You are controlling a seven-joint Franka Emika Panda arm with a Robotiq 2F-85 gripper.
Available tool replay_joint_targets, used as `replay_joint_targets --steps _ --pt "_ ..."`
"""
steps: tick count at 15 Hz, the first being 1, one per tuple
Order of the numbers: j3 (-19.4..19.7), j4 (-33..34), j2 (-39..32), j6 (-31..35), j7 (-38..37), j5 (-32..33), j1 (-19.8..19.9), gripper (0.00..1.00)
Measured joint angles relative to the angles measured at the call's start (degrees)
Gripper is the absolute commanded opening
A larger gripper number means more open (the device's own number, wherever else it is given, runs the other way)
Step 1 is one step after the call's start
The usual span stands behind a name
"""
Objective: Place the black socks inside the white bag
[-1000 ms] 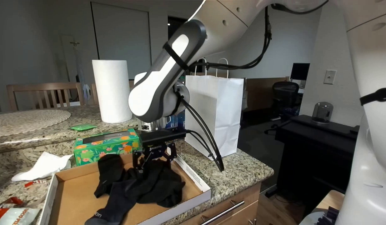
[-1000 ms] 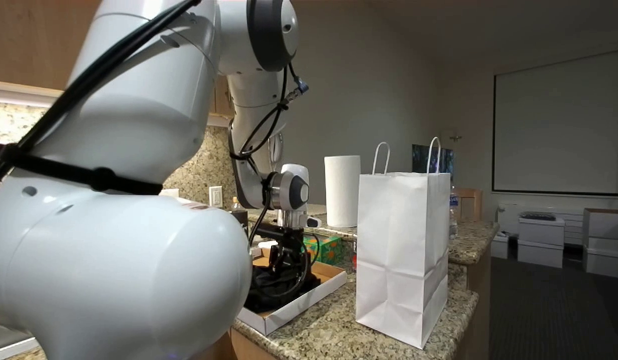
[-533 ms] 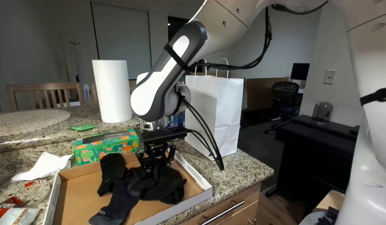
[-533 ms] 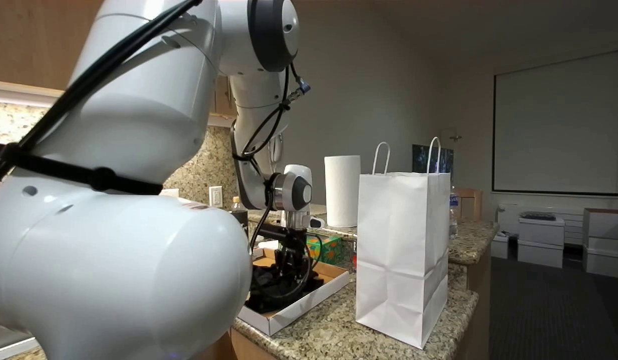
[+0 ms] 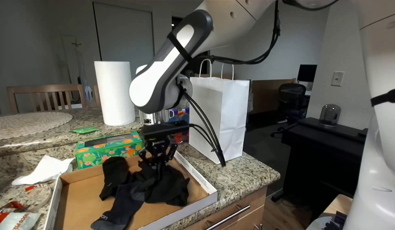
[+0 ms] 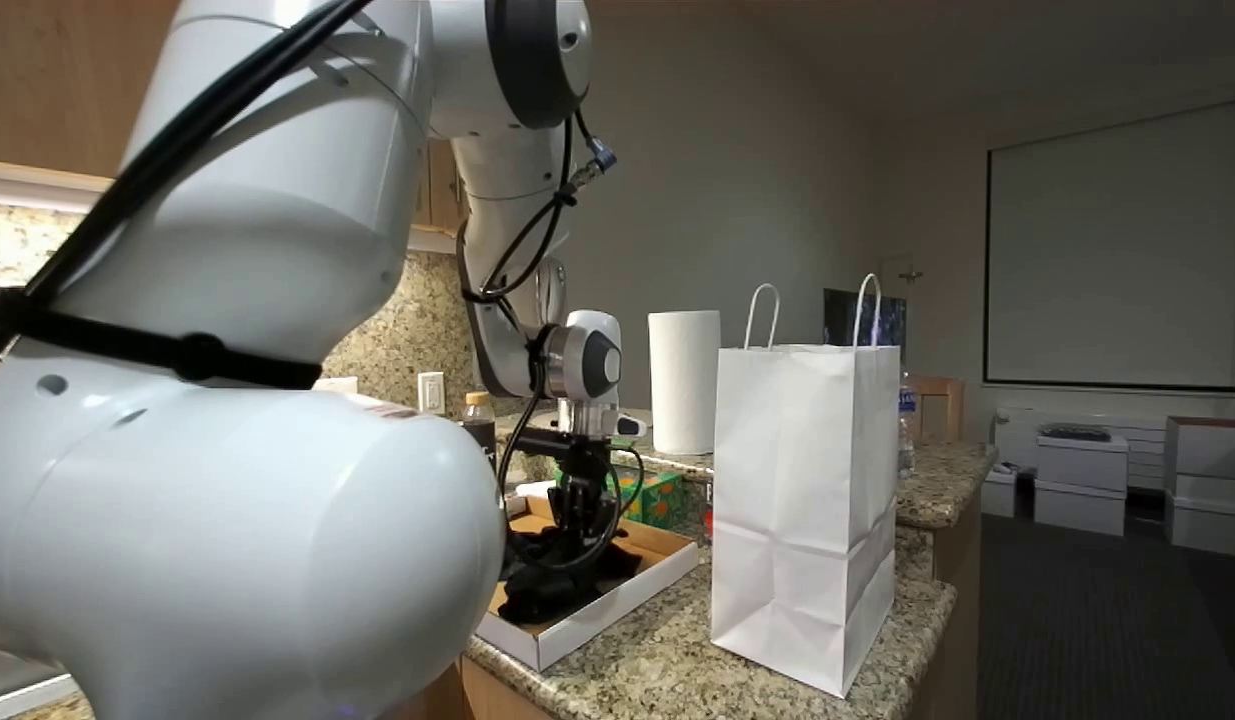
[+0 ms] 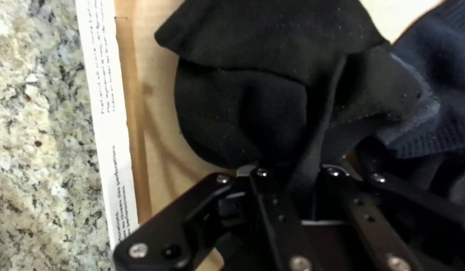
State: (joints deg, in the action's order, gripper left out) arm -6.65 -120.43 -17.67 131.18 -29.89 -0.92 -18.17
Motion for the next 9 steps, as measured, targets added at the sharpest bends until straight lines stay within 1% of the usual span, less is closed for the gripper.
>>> replay_joint_targets --steps 4,9 --pt "-1.8 4.3 5.0 -7.3 0.5 2.5 -0.8 0.11" --pt "-4.5 12.7 13.7 -17.6 2.5 8.0 -0.9 0.11"
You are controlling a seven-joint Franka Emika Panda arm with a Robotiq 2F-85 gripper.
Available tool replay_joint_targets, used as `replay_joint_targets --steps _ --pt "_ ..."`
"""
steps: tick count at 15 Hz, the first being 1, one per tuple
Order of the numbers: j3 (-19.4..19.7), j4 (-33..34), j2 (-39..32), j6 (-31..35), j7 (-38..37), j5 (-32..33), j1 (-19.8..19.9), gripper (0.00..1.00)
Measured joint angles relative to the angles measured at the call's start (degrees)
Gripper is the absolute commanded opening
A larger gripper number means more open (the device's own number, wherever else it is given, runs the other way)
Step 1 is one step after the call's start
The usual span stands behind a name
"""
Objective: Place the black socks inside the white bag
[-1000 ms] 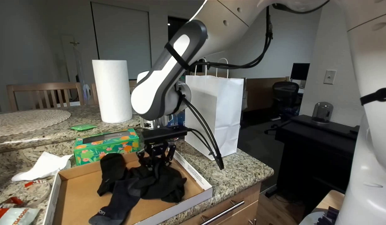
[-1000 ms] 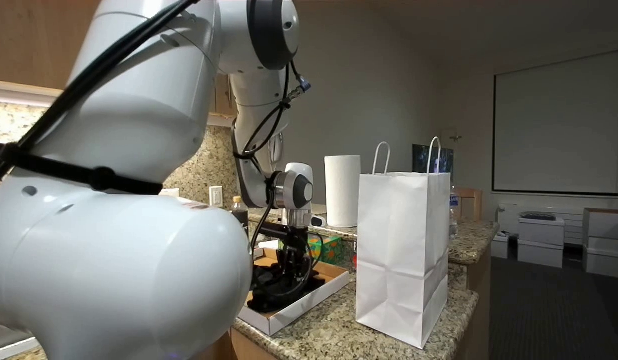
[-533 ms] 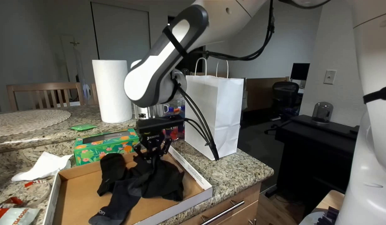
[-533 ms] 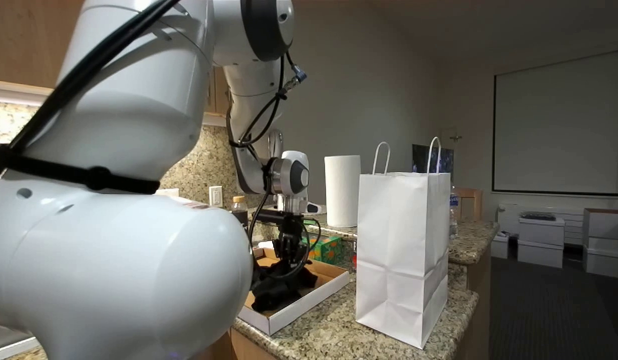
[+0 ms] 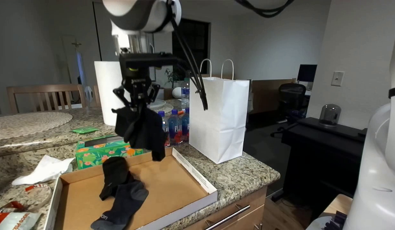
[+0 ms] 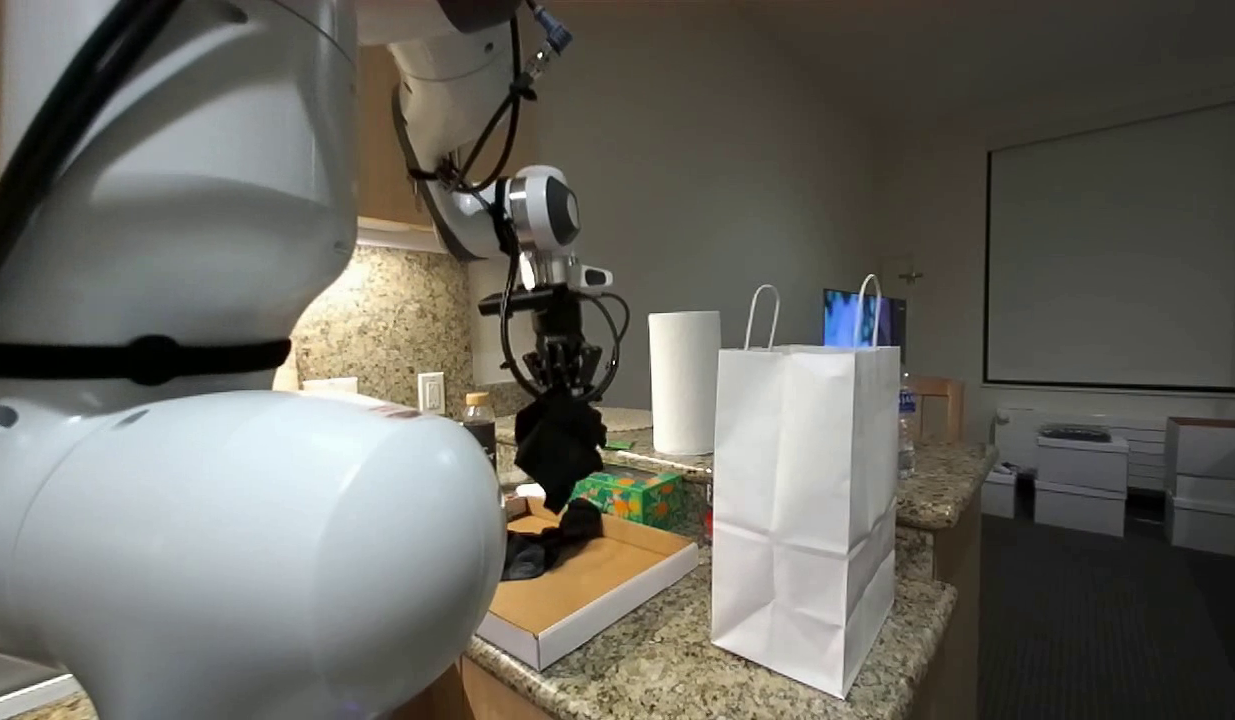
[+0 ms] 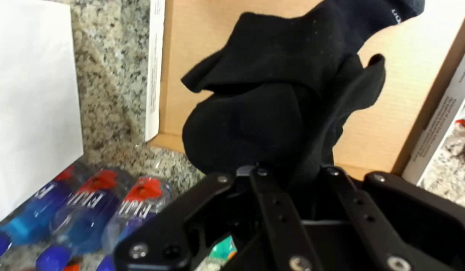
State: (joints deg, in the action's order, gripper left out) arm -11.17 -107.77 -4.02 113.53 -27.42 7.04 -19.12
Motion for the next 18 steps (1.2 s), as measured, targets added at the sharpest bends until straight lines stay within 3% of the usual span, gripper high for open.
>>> replay_joint_targets --steps 5,11,18 --pt "-0.4 11.6 4.4 -11.1 6.6 2.5 0.9 0.11" --pt "0.3 30.1 2.4 -27.3 16.9 2.5 4.4 0.11" --pt "0.0 40.0 -5.4 -30.4 20.7 4.4 3.8 0.11"
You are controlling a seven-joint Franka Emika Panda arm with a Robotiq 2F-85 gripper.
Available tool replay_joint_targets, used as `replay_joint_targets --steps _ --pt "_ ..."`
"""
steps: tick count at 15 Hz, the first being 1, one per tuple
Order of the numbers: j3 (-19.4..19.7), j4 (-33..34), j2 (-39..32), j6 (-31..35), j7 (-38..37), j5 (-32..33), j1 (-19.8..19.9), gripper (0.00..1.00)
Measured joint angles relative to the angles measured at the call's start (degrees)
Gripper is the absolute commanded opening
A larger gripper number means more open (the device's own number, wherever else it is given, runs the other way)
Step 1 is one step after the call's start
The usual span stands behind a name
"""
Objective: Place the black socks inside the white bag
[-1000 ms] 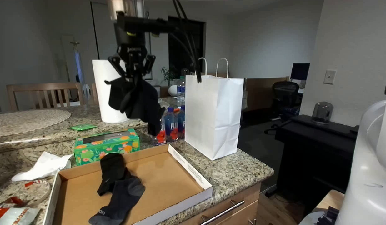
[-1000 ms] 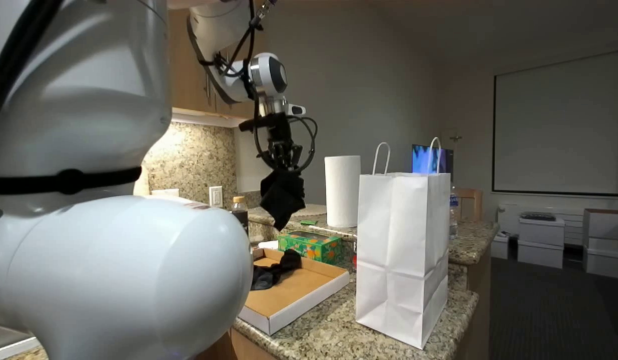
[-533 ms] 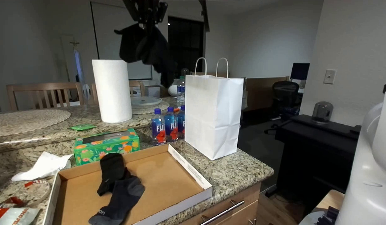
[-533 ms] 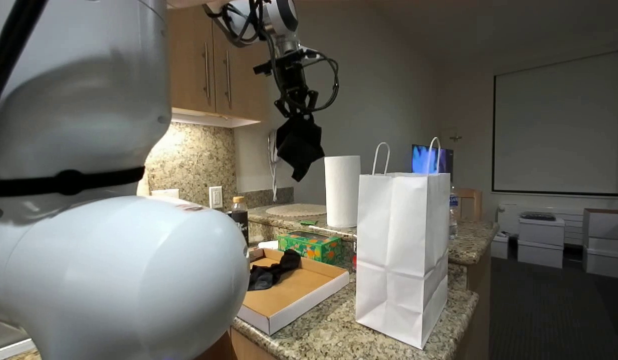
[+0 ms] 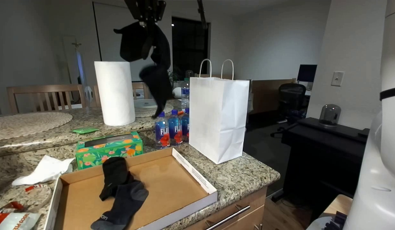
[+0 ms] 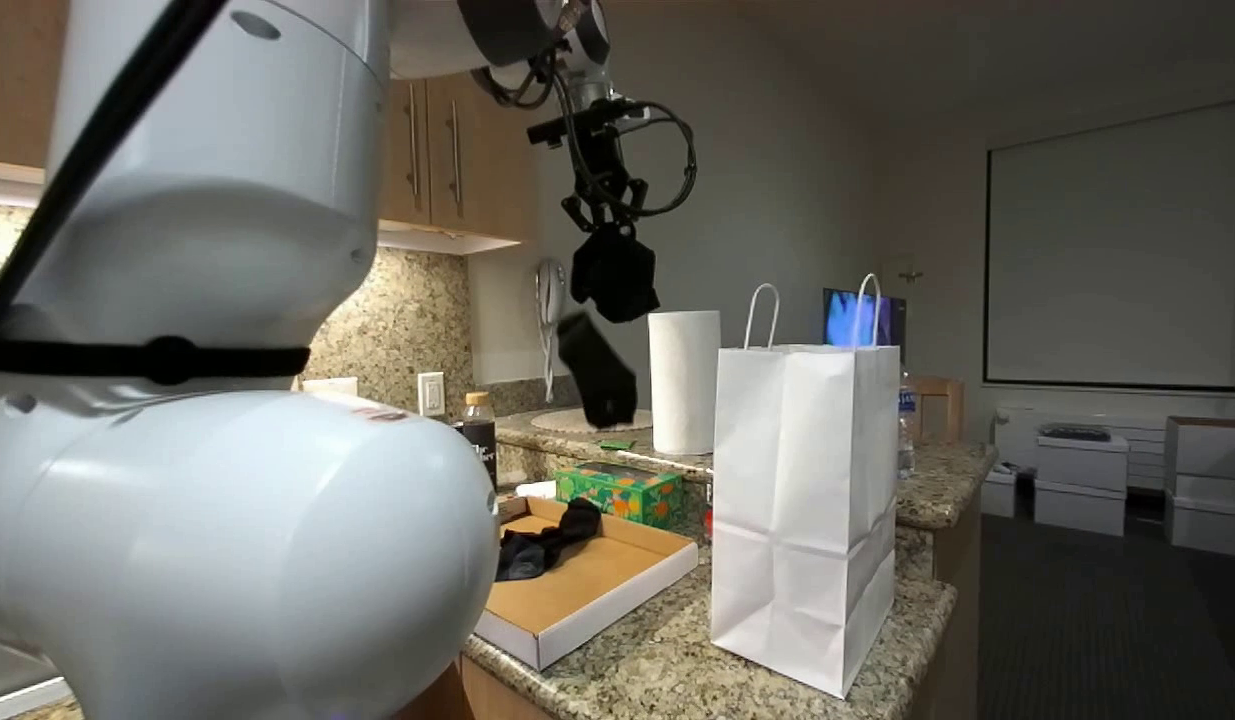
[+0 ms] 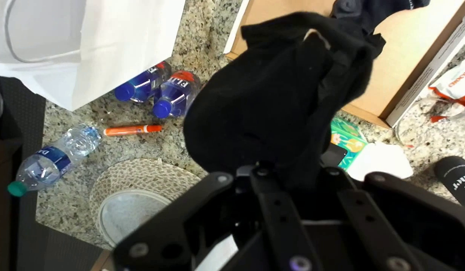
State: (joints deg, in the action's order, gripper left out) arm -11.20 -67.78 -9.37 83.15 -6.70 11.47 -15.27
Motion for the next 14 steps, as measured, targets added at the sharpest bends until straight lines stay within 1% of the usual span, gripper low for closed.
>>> replay_joint_targets --steps 7,11,14 --pt "-0.1 4.5 -4.5 -2.7 0.7 0.3 -1.4 0.11" --pt "0.1 8.3 -4.4 -4.9 1.2 0.4 -1.4 0.11" --pt "1.3 12.3 -3.3 -7.8 1.8 0.7 -0.9 0.10"
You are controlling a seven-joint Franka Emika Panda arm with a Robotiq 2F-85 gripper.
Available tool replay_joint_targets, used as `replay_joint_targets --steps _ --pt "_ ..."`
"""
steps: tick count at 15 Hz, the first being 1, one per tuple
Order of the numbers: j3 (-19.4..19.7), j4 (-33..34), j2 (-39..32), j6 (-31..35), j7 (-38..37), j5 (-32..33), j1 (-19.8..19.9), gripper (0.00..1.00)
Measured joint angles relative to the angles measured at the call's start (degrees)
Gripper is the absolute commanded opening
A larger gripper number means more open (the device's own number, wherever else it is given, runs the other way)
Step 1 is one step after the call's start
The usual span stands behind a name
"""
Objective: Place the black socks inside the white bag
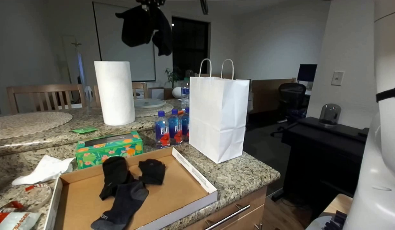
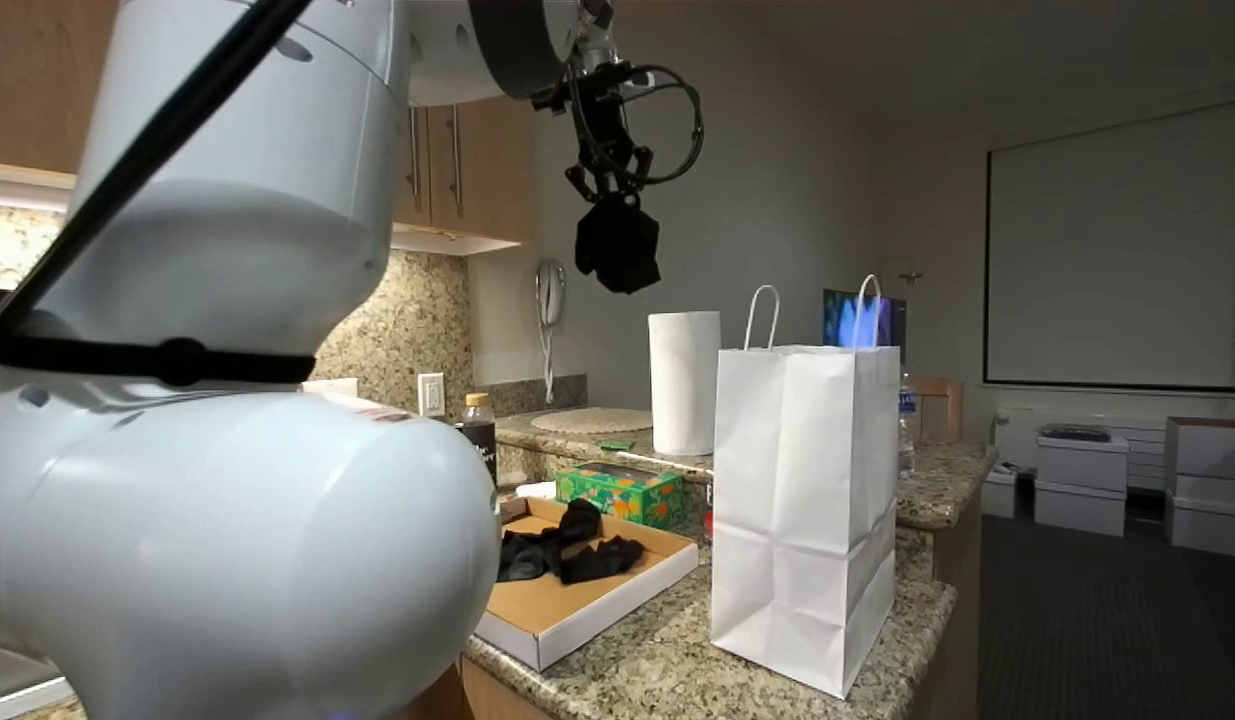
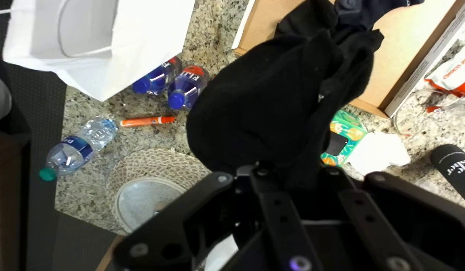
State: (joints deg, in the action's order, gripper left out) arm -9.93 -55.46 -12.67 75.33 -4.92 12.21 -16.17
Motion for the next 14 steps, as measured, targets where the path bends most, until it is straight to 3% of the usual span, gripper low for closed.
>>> replay_joint_targets --steps 3,7,11,14 --pt "2.0 4.2 0.9 -4.9 2.8 -0.4 2.4 0.10" --pt "5.7 7.5 1.0 -9.9 8.4 -3.2 8.7 0.10" --pt "8.5 6.9 0.8 -11.1 14.6 -6.9 14.8 0.10" --pt "8.9 4.0 0.7 -11.1 18.6 -8.3 16.8 0.10"
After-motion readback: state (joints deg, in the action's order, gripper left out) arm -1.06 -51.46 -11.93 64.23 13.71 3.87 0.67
